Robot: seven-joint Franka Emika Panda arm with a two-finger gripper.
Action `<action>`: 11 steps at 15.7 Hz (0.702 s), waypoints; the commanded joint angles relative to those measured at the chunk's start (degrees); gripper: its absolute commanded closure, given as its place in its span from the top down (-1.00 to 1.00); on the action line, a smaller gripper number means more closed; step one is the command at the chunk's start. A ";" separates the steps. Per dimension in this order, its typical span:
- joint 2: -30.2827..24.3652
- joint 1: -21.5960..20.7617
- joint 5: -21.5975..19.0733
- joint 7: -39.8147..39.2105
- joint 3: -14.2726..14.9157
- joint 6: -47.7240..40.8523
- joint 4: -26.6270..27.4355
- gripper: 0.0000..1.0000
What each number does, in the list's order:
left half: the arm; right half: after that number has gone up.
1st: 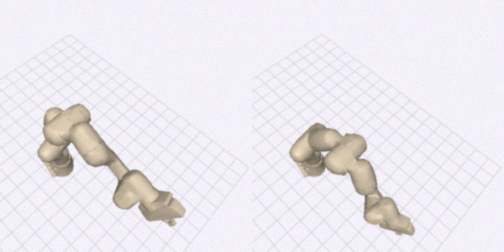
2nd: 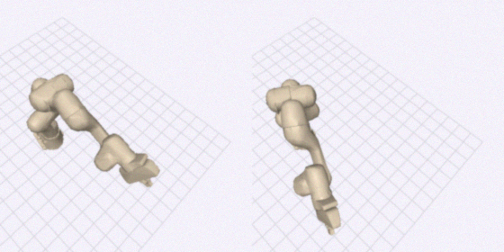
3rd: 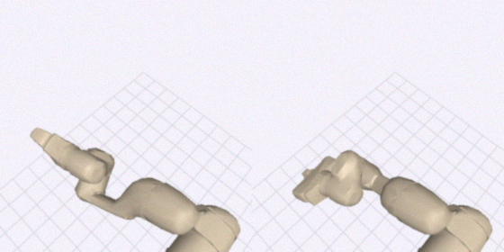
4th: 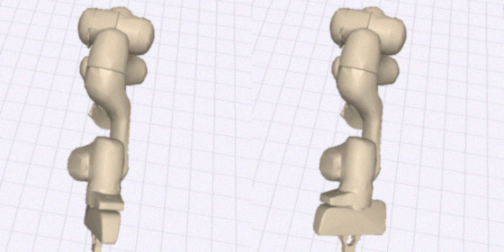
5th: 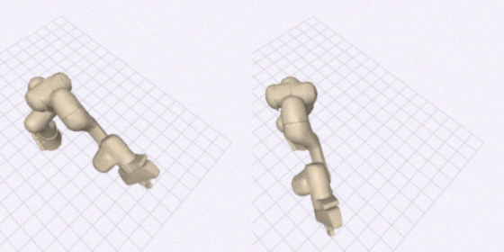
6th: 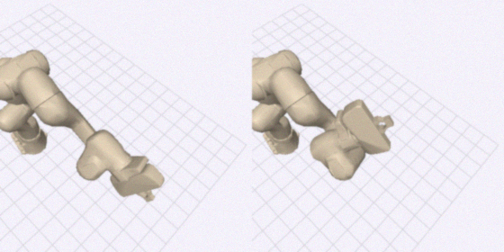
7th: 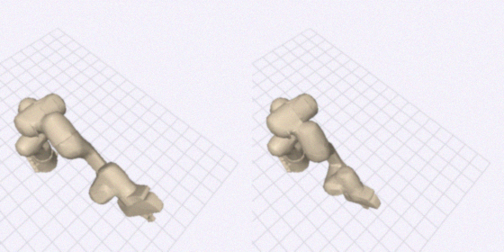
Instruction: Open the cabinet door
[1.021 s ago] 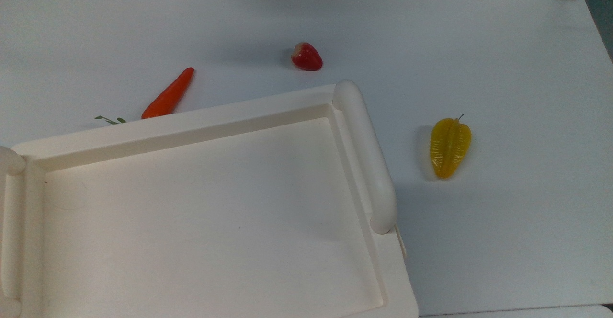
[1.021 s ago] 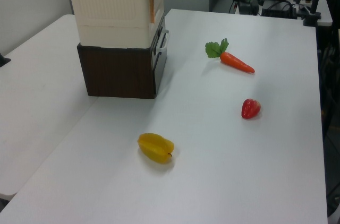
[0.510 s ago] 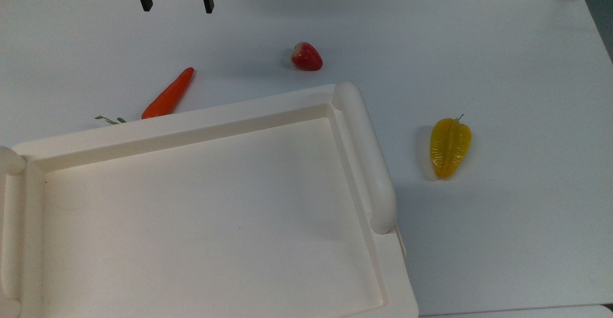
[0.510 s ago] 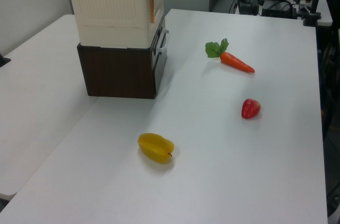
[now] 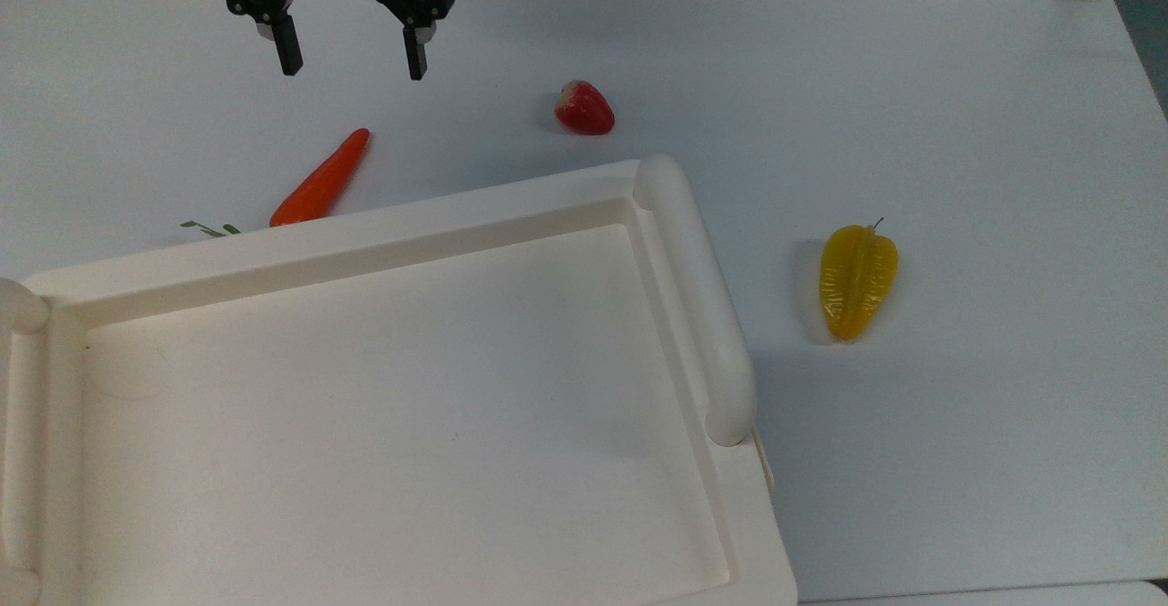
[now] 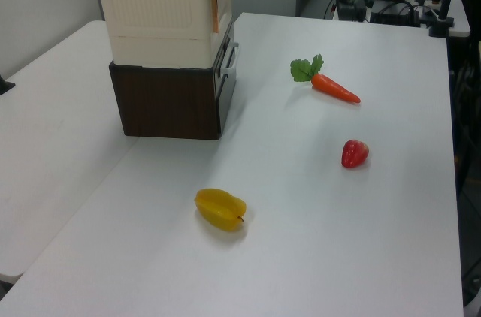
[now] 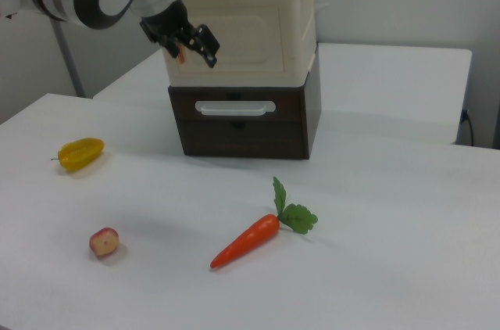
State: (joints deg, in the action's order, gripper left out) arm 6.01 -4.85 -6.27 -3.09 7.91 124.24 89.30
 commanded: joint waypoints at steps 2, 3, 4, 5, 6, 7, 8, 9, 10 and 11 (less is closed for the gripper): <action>1.55 -3.14 -0.85 0.63 0.27 7.49 -0.26 1.00; 2.42 -3.85 -0.93 0.37 0.18 8.46 -0.70 1.00; 2.95 -4.29 -1.11 0.54 0.18 9.26 -0.97 1.00; 3.74 -5.08 -1.72 0.54 0.18 10.31 -1.75 1.00; 4.45 -5.78 -2.16 0.46 0.18 11.28 -2.20 1.00; 4.98 -6.40 -2.25 0.37 0.18 12.42 -2.46 1.00; 5.76 -7.36 -2.17 0.72 -0.25 13.82 -2.81 1.00; 6.47 -8.15 -2.25 0.98 -0.61 15.23 -3.08 1.00; 7.00 -8.68 -1.64 2.29 -0.70 16.20 -3.08 1.00; 7.79 -9.30 -1.29 3.17 -0.79 17.17 -3.08 1.00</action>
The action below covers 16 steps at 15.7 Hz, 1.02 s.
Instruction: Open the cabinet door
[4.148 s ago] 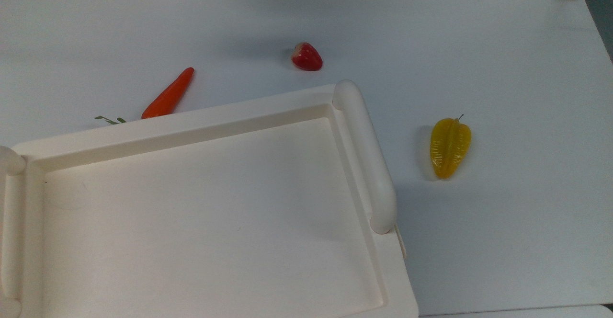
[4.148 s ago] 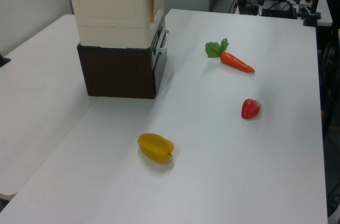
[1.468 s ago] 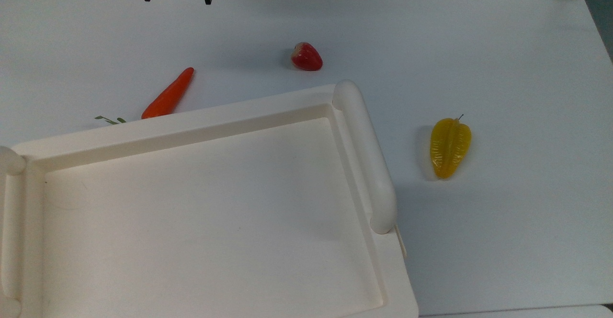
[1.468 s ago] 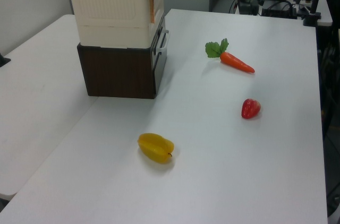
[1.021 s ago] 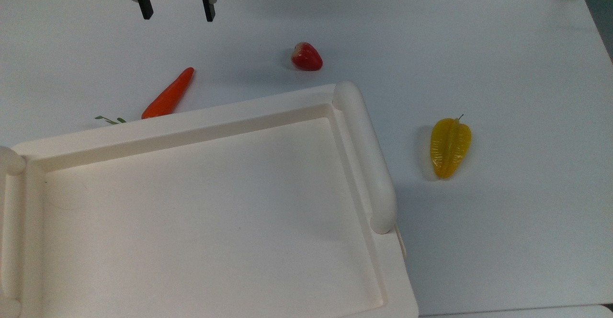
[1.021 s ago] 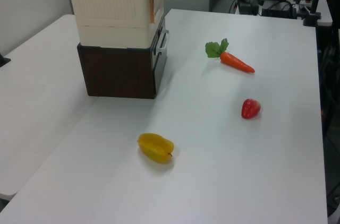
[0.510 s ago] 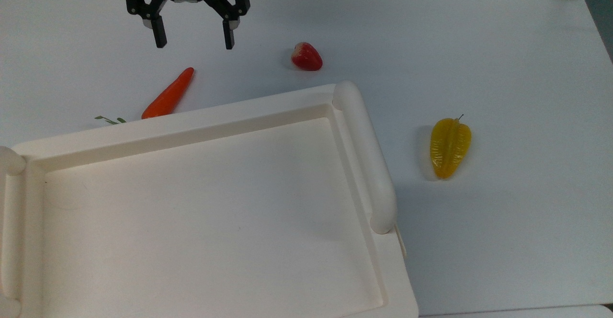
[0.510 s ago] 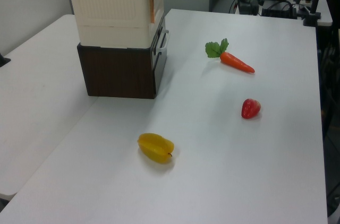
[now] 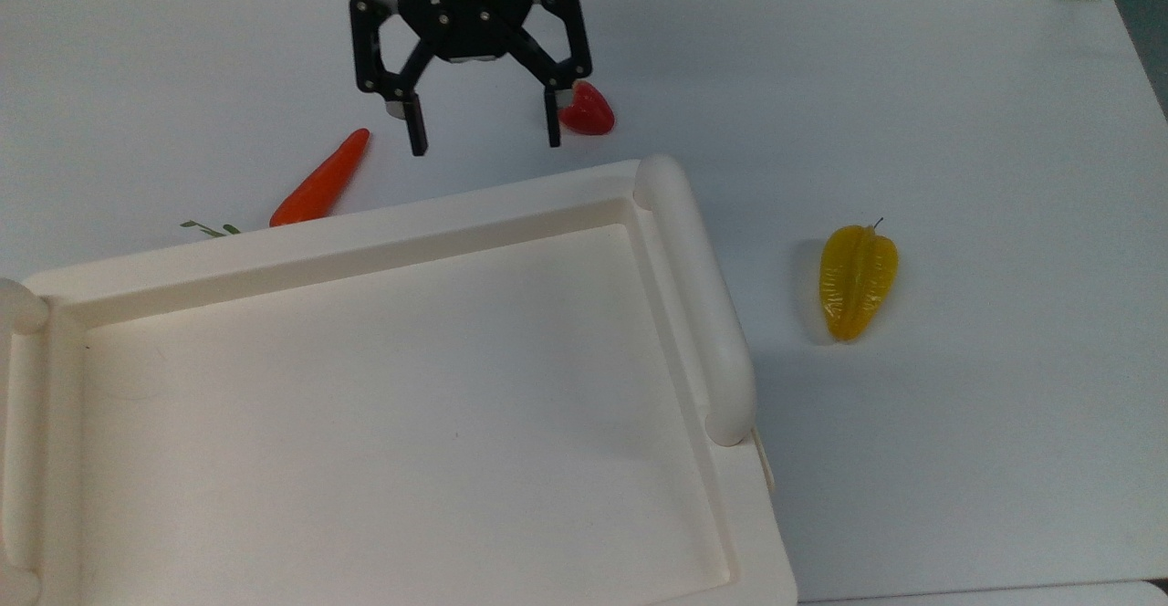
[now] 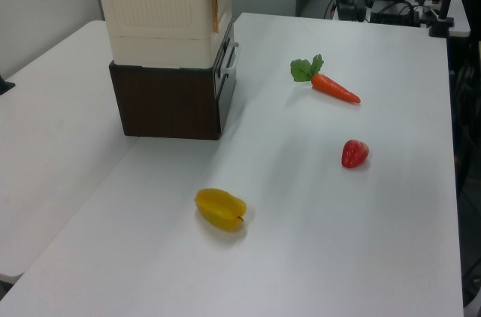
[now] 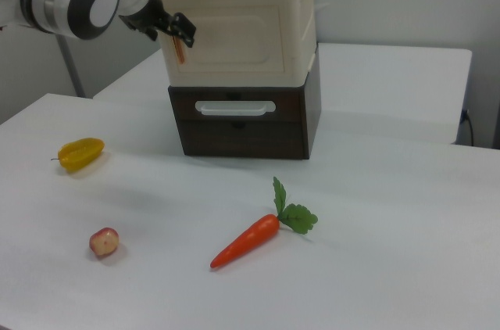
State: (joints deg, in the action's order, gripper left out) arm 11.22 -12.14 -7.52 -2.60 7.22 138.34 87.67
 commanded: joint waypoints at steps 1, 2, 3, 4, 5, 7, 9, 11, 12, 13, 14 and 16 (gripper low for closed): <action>3.19 -2.36 -0.04 2.69 -0.19 4.04 -1.71 1.00; 3.98 -2.45 -0.04 2.69 -0.19 4.57 -2.49 1.00; 4.94 -2.45 0.05 2.77 -0.10 5.01 -3.20 1.00; 5.65 -2.45 0.05 2.51 -0.10 5.45 -4.25 1.00; 6.35 -2.45 0.05 2.42 -0.10 5.97 -4.95 1.00; 7.41 -3.41 0.40 2.77 -0.10 7.99 -5.93 0.92; 8.02 -3.85 1.10 2.86 -0.10 9.31 -5.93 0.75; 9.08 -3.94 1.37 2.86 -0.01 10.37 -6.02 0.61; 9.26 -3.94 1.46 2.86 -0.10 10.81 -6.02 0.60; 9.52 -3.94 1.54 2.86 -0.10 11.16 -6.02 0.57; 9.69 -3.94 1.54 2.86 -0.10 11.17 -6.02 0.49; 9.70 -3.94 1.72 2.86 -0.01 11.17 -6.02 0.10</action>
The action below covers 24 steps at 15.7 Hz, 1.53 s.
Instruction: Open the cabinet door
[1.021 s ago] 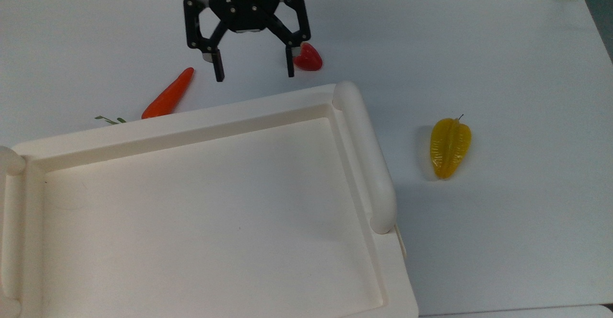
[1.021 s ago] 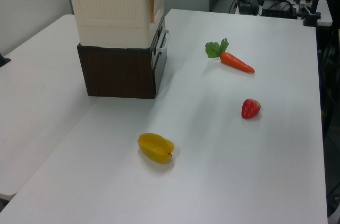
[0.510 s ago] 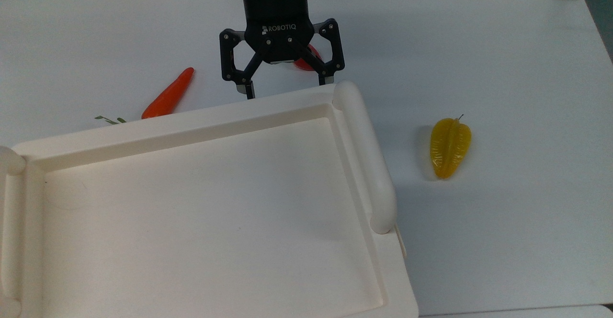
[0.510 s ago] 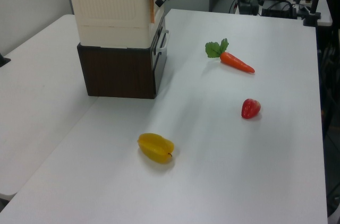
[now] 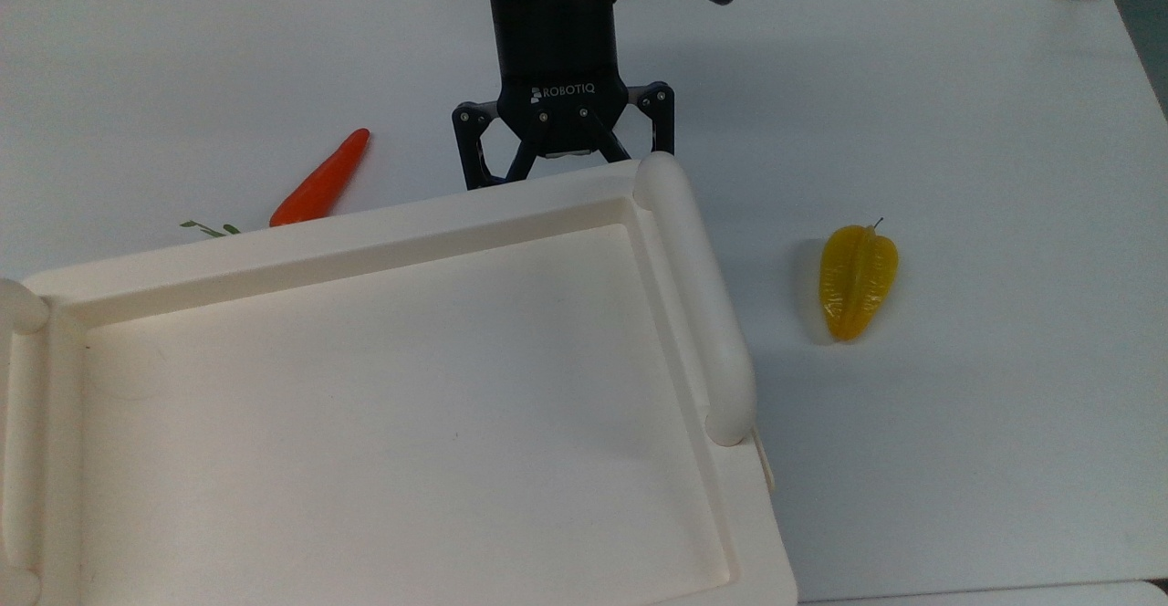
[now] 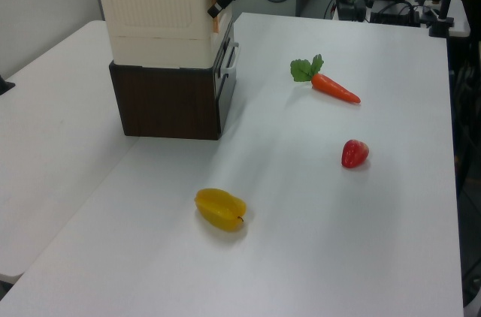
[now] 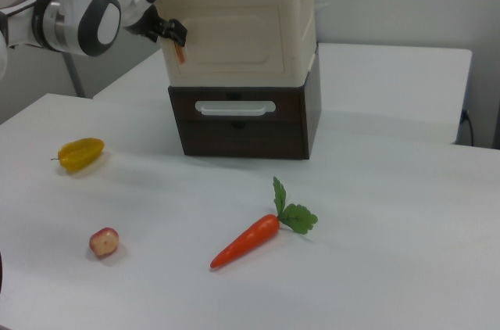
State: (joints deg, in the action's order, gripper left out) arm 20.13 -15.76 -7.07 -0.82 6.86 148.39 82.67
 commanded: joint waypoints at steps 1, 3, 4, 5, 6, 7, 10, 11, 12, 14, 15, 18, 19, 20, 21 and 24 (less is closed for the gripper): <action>0.79 -0.33 1.70 1.08 0.35 1.20 -1.02 -0.10; 0.79 -0.33 1.70 1.08 0.35 1.20 -0.93 -0.34; 0.87 -0.33 1.70 1.08 0.35 1.20 -0.93 -0.47; 0.87 -0.33 1.70 1.08 0.35 1.20 -0.93 -0.60; 0.87 -0.33 1.79 0.99 0.35 1.20 -0.85 -0.74; 0.87 -0.33 1.79 0.99 0.35 1.20 -0.76 -0.84; 0.00 -0.33 1.62 0.73 0.52 1.03 -0.49 -1.00; -0.53 -0.33 1.62 0.99 0.61 0.68 -0.41 -1.00; -0.79 -0.42 1.53 1.08 0.70 0.32 -0.32 -1.00; -1.67 -0.42 1.53 1.08 0.79 -1.08 0.20 -1.00; -2.11 -0.42 1.53 0.99 0.88 -1.87 0.65 -1.00; -4.04 -0.24 1.53 -0.06 0.96 -7.21 1.00 -1.00; -4.40 -0.15 1.27 -1.19 0.96 -9.06 1.09 -1.00; -4.83 0.02 1.09 -1.90 1.05 -10.21 1.18 -1.00; -5.54 0.11 1.00 -2.43 1.05 -11.18 2.05 -1.00; -8.08 0.98 0.65 -6.03 1.40 -14.95 4.42 -1.00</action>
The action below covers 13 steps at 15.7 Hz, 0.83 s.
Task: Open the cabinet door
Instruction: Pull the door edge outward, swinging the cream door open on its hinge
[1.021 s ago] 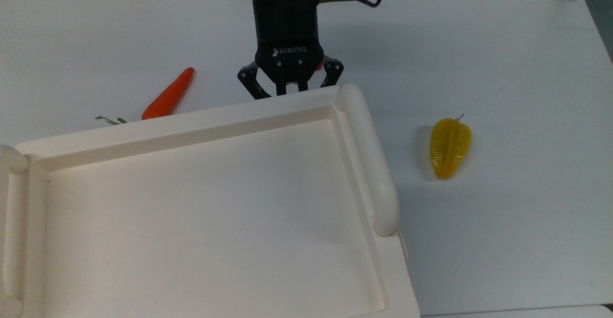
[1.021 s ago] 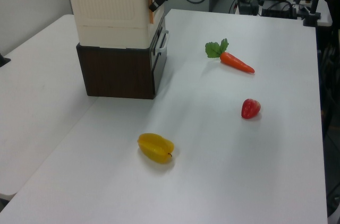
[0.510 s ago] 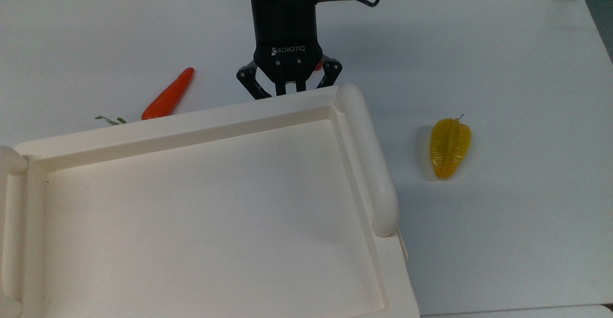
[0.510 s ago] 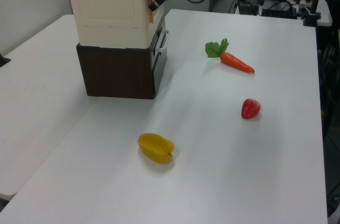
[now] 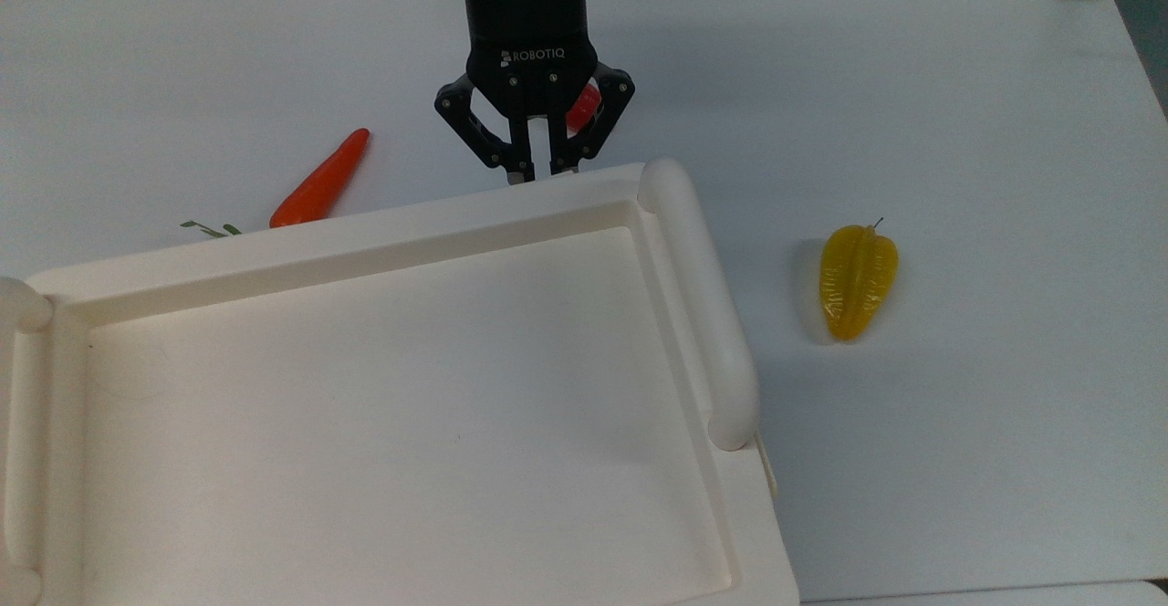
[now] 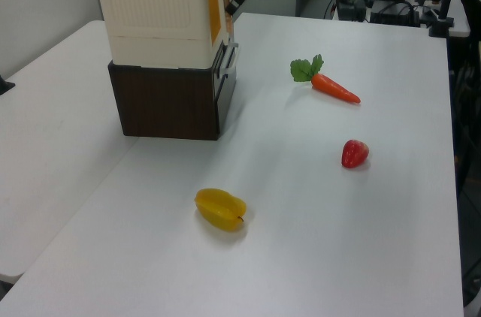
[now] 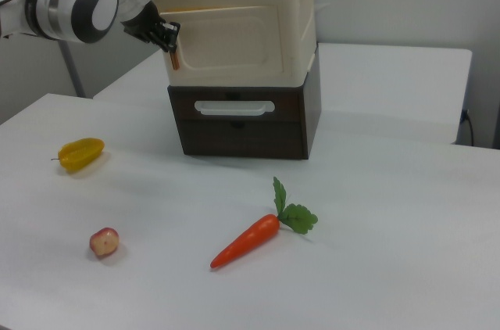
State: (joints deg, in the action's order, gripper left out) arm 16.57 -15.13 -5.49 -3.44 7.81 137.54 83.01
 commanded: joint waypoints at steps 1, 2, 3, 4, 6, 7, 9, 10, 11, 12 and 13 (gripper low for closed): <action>-5.40 0.72 -1.10 -4.81 0.71 -6.29 4.43 -1.00; -6.19 1.33 -1.10 -6.30 1.15 -9.19 4.44 -1.00; -6.89 1.94 -1.45 -8.23 1.68 -12.61 4.44 -0.93; -7.59 2.65 -2.24 -10.69 2.12 -15.95 4.52 -0.73; -8.65 4.05 -4.26 -16.31 3.78 -21.49 4.52 0.30; -9.35 4.32 -4.96 -18.17 5.01 -24.30 4.52 0.58; -10.14 4.41 -4.88 -18.36 6.86 -29.49 4.44 1.00; -10.76 4.76 -4.54 -18.80 7.74 -32.04 4.44 1.00; -11.03 5.46 -4.27 -18.89 8.62 -34.50 4.44 1.00; -11.73 5.90 -4.18 -18.80 9.32 -36.53 4.35 1.00; -12.17 6.60 -4.09 -18.63 9.94 -38.29 4.35 1.00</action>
State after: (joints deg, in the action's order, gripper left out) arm 7.65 -9.29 -9.23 -21.02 15.78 104.13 85.10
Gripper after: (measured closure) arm 0.194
